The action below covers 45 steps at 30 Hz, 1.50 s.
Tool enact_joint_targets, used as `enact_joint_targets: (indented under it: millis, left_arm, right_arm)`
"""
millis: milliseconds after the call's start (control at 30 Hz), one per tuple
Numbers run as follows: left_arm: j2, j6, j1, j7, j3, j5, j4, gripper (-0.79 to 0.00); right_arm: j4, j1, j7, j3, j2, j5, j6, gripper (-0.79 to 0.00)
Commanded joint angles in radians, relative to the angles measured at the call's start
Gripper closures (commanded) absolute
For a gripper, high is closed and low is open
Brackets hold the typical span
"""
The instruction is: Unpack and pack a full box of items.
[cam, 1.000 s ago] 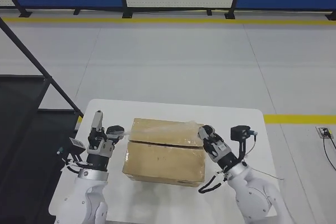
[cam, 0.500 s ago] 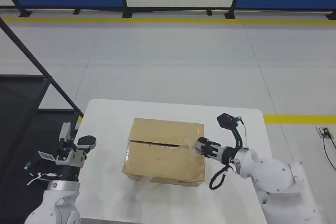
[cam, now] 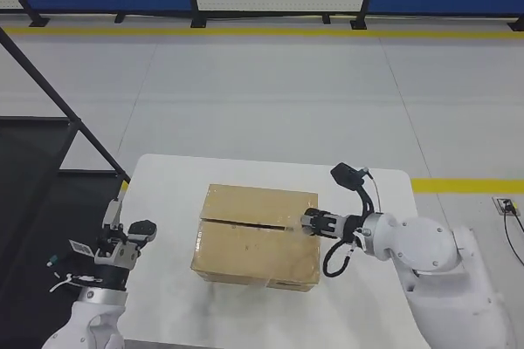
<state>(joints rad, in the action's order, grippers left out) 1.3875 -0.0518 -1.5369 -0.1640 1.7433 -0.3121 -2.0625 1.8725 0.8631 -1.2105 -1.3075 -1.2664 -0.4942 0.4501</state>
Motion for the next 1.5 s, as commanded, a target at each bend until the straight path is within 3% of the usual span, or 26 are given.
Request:
enact_joint_targets:
  millis: [0, 300, 533, 700, 900, 1000, 1067, 1333, 1467]
  left_arm:
    - [-0.001, 0.011, -0.003, -0.009, 0.001, -0.008, 0.004, -0.785]
    - [-0.004, 0.1, -0.033, -0.042, -0.022, 0.027, 0.007, -0.785]
    - [-0.01, 0.09, -0.06, -0.139, -0.041, -0.014, 0.024, -0.785]
    - [-0.017, 0.005, -0.064, -0.236, -0.026, -0.124, 0.046, -0.785]
    - [-0.024, -0.052, -0.069, -0.297, 0.013, -0.234, 0.058, -0.785]
    - [-0.031, -0.144, -0.078, -0.378, 0.041, -0.31, 0.05, -0.785]
    - [-0.037, -0.203, -0.081, -0.413, 0.056, -0.321, 0.045, -0.785]
    - [-0.037, -0.203, -0.081, -0.413, 0.056, -0.321, 0.045, -0.785]
    - [-0.037, -0.233, -0.077, -0.392, 0.028, -0.342, 0.046, -0.785]
  right_arm:
    - [0.004, 0.006, 0.019, -0.002, -0.001, 0.016, -0.004, 0.0]
    - [-0.002, -0.014, 0.168, -0.054, -0.022, 0.384, 0.058, 0.0]
    - [0.003, 0.007, 0.317, -0.049, -0.032, 0.52, -0.01, 0.0]
    - [0.007, 0.018, 0.361, -0.047, -0.033, 0.582, -0.114, 0.0]
    - [0.023, 0.067, 0.413, -0.064, -0.031, 0.633, -0.343, 0.0]
    - [0.018, 0.098, 0.445, -0.078, -0.032, 0.712, -0.436, 0.0]
    - [0.014, 0.103, 0.441, -0.08, -0.032, 0.73, -0.443, 0.0]
    - [0.016, 0.105, 0.442, -0.078, -0.032, 0.732, -0.446, 0.0]
    - [-0.002, 0.117, 0.425, -0.081, -0.03, 0.758, -0.527, 0.0]
